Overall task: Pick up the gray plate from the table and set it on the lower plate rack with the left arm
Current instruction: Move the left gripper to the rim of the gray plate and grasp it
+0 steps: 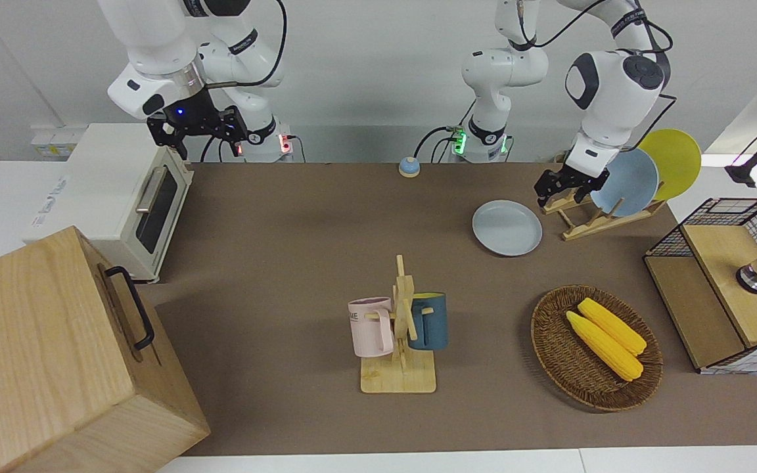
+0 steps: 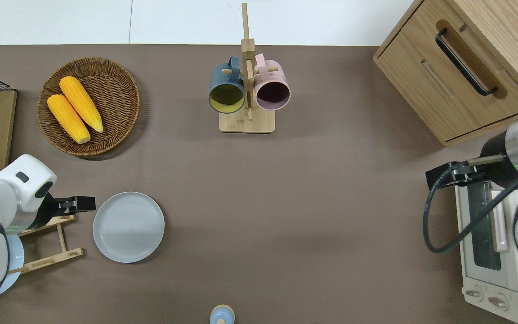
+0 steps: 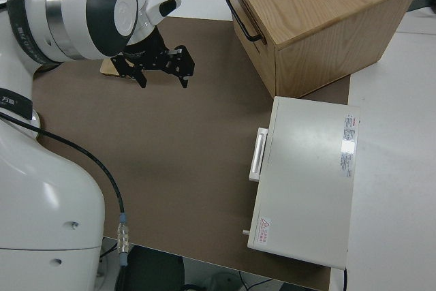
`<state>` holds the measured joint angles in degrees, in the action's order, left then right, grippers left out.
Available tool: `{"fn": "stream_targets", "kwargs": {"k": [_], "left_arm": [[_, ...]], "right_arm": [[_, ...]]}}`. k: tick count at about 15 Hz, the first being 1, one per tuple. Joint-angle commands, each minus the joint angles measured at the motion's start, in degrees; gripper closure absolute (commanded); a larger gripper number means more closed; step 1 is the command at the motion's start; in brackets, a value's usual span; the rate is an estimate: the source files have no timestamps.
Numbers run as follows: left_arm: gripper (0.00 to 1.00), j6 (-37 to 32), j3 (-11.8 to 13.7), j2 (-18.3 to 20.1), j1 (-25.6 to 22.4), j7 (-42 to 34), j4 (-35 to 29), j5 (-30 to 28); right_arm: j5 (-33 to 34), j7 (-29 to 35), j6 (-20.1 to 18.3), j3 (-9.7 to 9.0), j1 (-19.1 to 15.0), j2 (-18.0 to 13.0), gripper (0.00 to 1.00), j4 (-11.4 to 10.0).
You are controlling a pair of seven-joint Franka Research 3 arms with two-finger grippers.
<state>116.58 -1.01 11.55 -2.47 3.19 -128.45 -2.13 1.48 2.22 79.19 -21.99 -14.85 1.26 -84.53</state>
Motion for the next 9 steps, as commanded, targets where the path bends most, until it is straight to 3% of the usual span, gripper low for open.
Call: {"fn": "stream_targets", "kwargs": {"k": [1, 4, 9], "left_arm": [[0.0, 7.0, 0.5, 3.0, 0.7, -0.5, -9.0, 0.0], [0.0, 13.1, 1.4, 2.5, 0.7, -0.3, -14.4, 0.0], [0.01, 16.1, 3.3, 0.1, 0.3, -0.3, -17.1, 0.0]], "right_arm": [[0.4, 0.7, -0.6, -1.21, -1.3, -0.1, 0.017, 0.4], [0.4, 0.7, -0.6, -1.21, -1.3, -0.1, 0.017, 0.3], [0.4, 0.7, -0.6, -1.21, -1.3, -0.1, 0.017, 0.4]]}}
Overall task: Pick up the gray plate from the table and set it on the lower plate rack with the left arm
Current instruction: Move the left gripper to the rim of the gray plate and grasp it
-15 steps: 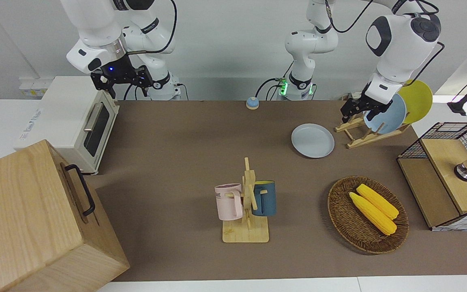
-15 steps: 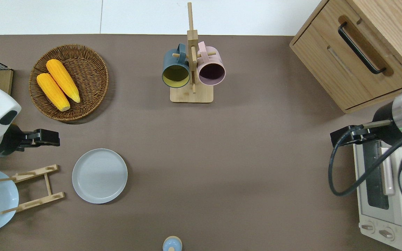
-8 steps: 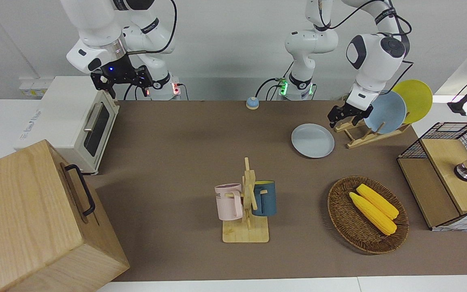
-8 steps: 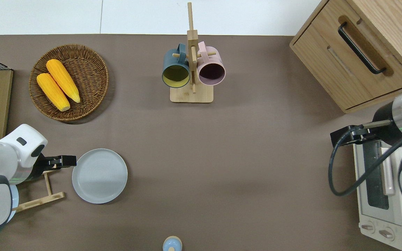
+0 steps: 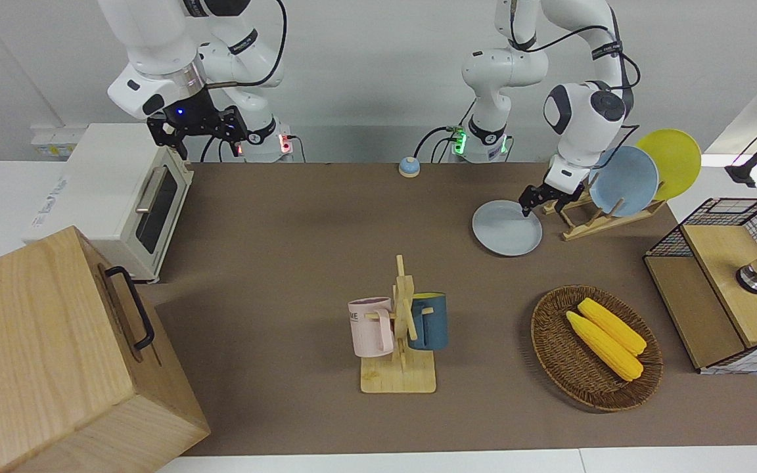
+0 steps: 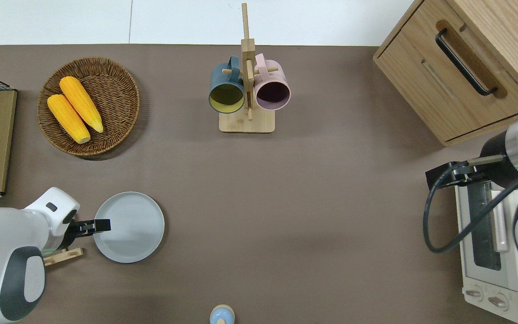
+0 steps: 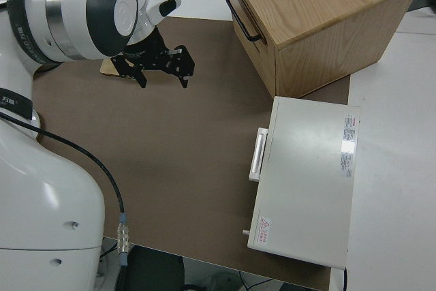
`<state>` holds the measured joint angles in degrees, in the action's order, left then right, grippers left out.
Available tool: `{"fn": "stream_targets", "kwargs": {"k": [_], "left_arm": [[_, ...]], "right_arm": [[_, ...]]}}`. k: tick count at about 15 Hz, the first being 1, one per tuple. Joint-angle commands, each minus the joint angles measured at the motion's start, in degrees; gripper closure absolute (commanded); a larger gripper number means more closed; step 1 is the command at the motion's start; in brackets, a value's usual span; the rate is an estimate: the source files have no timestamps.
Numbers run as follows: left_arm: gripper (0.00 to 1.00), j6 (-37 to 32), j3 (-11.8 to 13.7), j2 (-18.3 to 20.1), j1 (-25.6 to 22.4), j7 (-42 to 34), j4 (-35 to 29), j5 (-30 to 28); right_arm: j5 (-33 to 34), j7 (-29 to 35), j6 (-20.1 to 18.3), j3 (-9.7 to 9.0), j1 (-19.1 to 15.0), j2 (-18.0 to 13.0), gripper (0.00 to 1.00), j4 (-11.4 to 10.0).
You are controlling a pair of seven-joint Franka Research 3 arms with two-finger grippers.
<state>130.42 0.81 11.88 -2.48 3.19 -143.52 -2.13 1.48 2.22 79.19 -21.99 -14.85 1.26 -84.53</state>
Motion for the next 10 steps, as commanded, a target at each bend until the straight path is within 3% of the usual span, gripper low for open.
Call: {"fn": "stream_targets", "kwargs": {"k": [1, 8, 10], "left_arm": [[0.01, 2.4, 1.7, -0.8, 0.4, -0.3, -2.1, 0.0], [0.02, 6.5, 2.1, -5.2, 0.1, 0.1, -3.1, -0.7], [0.13, 6.5, 2.0, -5.6, 0.2, 0.4, -3.1, -0.7]], "right_arm": [[0.4, 0.7, -0.6, -1.21, -1.3, -0.1, 0.017, 0.4], [0.4, 0.7, -0.6, -1.21, -1.3, -0.1, 0.017, 0.4], [0.4, 0.7, -0.6, -1.21, -1.3, -0.1, 0.017, 0.4]]}}
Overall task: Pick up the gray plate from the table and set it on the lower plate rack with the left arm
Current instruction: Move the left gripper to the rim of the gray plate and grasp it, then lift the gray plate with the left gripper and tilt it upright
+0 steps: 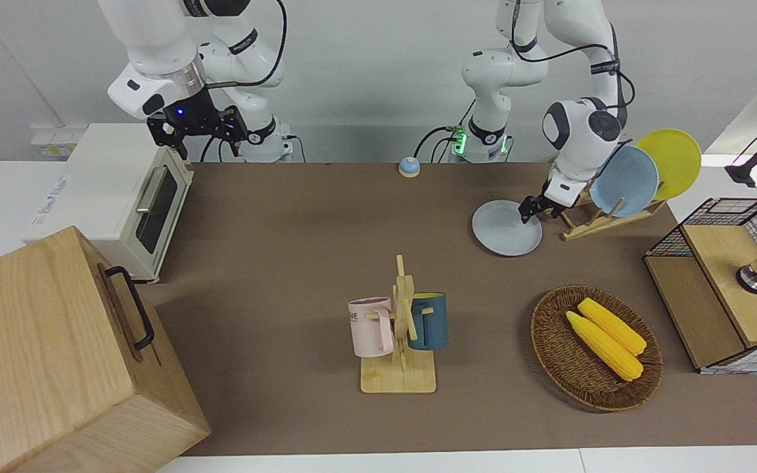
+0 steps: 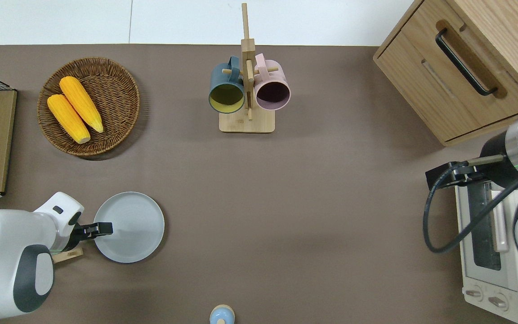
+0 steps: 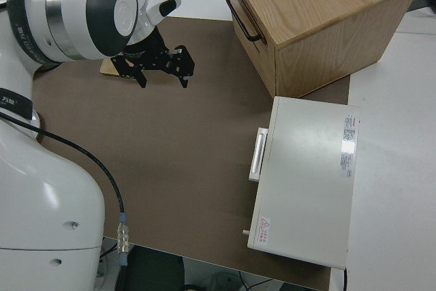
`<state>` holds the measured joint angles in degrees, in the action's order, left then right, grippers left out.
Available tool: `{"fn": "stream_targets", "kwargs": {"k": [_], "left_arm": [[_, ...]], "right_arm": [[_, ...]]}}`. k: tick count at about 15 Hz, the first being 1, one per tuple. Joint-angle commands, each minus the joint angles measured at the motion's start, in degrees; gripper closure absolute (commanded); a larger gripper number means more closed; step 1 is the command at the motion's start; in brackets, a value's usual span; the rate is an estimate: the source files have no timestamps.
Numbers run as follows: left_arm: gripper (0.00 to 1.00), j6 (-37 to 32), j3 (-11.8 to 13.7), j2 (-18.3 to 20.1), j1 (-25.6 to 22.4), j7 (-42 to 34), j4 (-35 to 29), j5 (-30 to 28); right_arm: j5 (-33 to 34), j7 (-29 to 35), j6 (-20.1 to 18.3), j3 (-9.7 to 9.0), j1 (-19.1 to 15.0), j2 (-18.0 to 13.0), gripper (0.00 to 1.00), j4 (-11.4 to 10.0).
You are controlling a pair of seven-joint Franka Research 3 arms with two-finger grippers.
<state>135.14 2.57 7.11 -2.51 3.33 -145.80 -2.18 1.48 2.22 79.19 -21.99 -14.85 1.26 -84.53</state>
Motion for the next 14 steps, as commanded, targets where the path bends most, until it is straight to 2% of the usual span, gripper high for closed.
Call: {"fn": "stream_targets", "kwargs": {"k": [1, 3, 5, 14], "left_arm": [[0.25, 1.7, 0.3, -0.9, 0.3, 0.3, -0.8, -0.7], [0.66, 0.9, 0.3, -0.9, 0.3, 0.3, -0.8, -0.7], [1.0, 0.7, 0.3, -0.9, 0.3, 0.4, -0.7, -0.7], [1.0, 0.3, 0.3, -0.8, 0.7, 0.5, -0.5, -0.7]], "right_arm": [[0.4, 0.7, -0.6, -1.21, -1.3, -0.1, 0.017, 0.3], [0.4, 0.7, -0.6, -1.21, -1.3, -0.2, 0.017, 0.4], [0.4, 0.7, -0.6, -1.21, -1.3, -0.1, 0.017, 0.4], [0.4, 0.7, -0.6, -1.13, -1.3, -0.1, 0.017, 0.4]]}}
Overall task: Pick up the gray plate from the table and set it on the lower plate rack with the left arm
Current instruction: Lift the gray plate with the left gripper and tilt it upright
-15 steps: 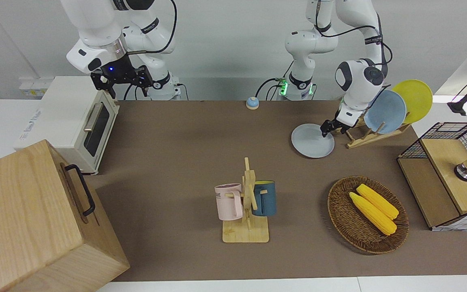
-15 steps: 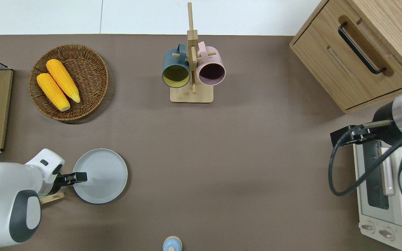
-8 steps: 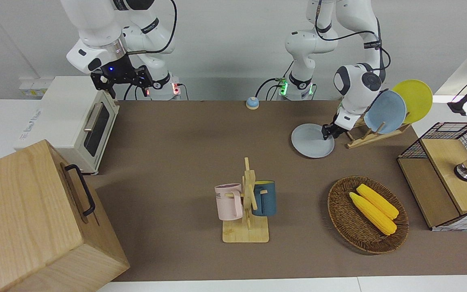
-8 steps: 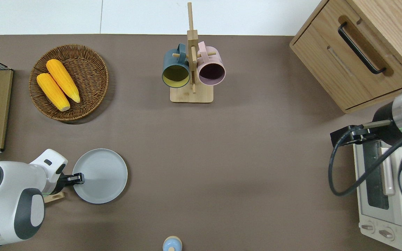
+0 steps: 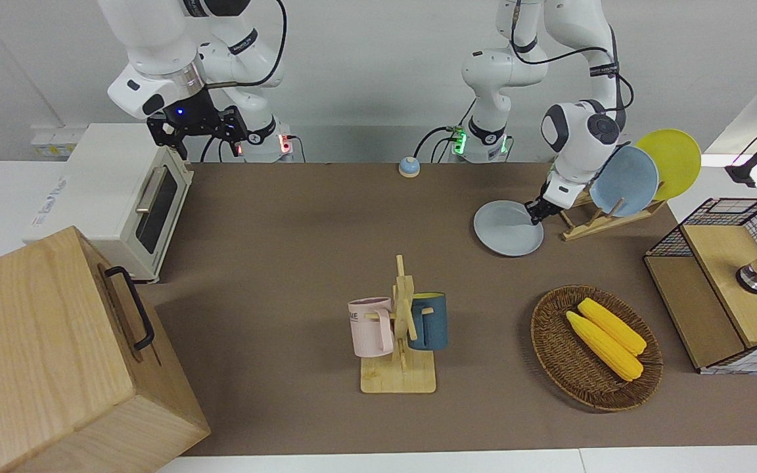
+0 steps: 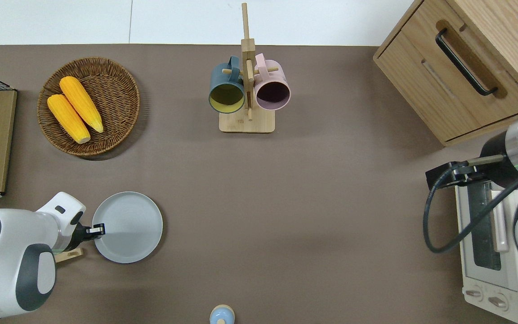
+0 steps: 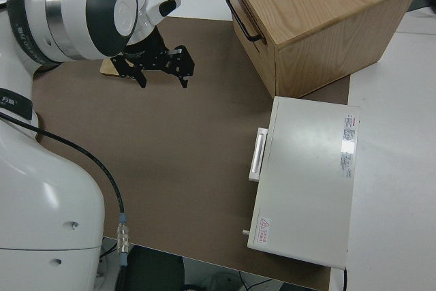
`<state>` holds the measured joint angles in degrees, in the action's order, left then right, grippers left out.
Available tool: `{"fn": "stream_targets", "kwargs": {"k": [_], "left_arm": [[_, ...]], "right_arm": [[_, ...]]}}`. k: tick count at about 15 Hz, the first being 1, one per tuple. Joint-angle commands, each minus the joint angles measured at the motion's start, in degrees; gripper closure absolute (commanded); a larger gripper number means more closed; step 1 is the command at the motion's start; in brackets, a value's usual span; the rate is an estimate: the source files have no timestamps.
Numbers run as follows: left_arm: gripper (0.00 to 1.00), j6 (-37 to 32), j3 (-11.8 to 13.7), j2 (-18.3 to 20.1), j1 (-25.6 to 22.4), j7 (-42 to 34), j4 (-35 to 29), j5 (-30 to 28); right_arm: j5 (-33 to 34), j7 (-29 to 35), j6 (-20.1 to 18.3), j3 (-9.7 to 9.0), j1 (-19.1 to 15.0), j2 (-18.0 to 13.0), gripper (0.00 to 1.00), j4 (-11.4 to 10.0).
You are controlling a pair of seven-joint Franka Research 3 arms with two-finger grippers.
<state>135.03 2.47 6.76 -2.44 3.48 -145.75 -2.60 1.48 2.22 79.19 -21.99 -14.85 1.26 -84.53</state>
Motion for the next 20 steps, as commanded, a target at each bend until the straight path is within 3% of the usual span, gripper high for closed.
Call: {"fn": "stream_targets", "kwargs": {"k": [1, 8, 13, 20], "left_arm": [[1.0, 0.4, 0.4, -0.4, 0.7, 0.4, -0.6, -0.2], [1.0, -0.9, 0.4, 0.5, 0.9, 0.7, 0.5, -0.2], [1.0, -14.6, -0.2, 2.3, 0.9, 3.0, 8.3, -0.1], [1.0, -27.5, -0.5, 4.1, 0.9, 3.6, 16.6, -0.2]], "right_arm": [[0.4, 0.7, -0.6, -1.21, -1.3, -0.1, 0.017, 0.3], [0.4, 0.7, -0.7, -1.13, -1.3, -0.2, 0.017, 0.4], [0.4, 0.7, -0.6, -1.13, -1.3, -0.1, 0.017, 0.3], [0.4, 0.7, -0.6, -1.21, -1.3, -0.1, 0.017, 0.4]]}}
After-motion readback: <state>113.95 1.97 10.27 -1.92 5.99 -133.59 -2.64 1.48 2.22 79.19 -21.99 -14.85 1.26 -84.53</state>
